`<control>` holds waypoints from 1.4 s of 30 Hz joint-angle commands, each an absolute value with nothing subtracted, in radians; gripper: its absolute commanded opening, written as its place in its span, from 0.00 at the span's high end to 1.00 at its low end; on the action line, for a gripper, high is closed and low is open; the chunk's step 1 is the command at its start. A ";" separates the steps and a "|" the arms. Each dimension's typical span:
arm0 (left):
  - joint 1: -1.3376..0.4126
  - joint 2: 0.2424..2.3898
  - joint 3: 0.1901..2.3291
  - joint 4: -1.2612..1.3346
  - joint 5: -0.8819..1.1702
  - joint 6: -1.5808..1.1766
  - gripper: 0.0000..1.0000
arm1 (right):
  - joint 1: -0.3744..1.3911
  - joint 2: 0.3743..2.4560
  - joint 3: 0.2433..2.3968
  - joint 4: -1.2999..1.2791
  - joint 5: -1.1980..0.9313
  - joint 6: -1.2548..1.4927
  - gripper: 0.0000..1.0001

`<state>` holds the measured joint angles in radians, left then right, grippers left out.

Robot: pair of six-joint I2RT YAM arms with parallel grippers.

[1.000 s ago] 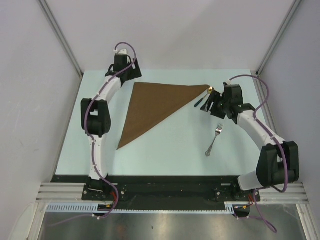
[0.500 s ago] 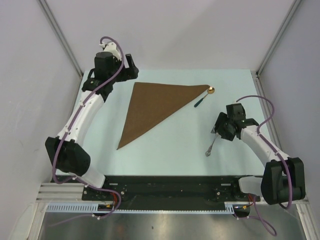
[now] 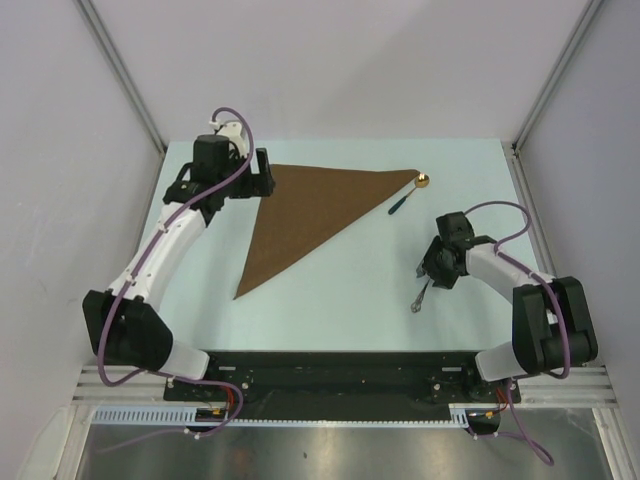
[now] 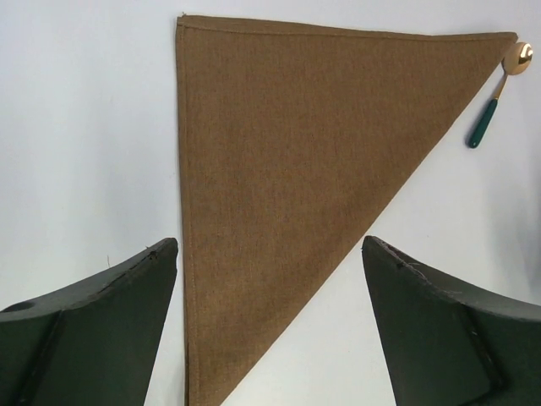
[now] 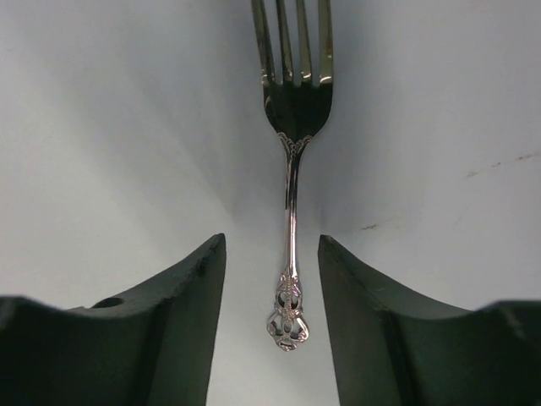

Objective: Fold the napkin, place the utensils inside, and roll it up
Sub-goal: Grab a utensil with the right arm, then place the utensil onto the napkin

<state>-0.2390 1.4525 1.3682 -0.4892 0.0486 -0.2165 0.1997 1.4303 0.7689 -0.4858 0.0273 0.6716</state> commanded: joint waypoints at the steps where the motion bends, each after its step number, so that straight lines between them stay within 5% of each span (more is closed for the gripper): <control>1: -0.236 1.370 1.342 -0.453 0.061 -0.198 0.05 | 0.213 1.462 0.764 -0.451 0.095 0.726 0.49; 11: -0.235 1.356 1.347 -0.457 0.083 -0.209 0.05 | 0.213 1.534 0.778 -0.474 0.186 0.742 0.70; 13: -0.235 1.358 1.347 -0.456 0.090 -0.210 0.04 | 0.215 1.561 0.781 -0.465 0.172 0.733 1.00; 26: -0.224 1.361 1.338 -0.446 0.123 -0.232 0.04 | 0.422 1.594 1.066 -0.388 0.074 0.913 1.00; 42: -0.196 1.368 1.336 -0.446 0.120 -0.236 0.04 | 0.561 2.146 1.581 -0.026 0.011 1.176 1.00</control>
<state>-0.2058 1.3922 1.3369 -0.4793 0.1116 -0.2276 0.5411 2.0762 1.4715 -0.1493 0.0242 1.0813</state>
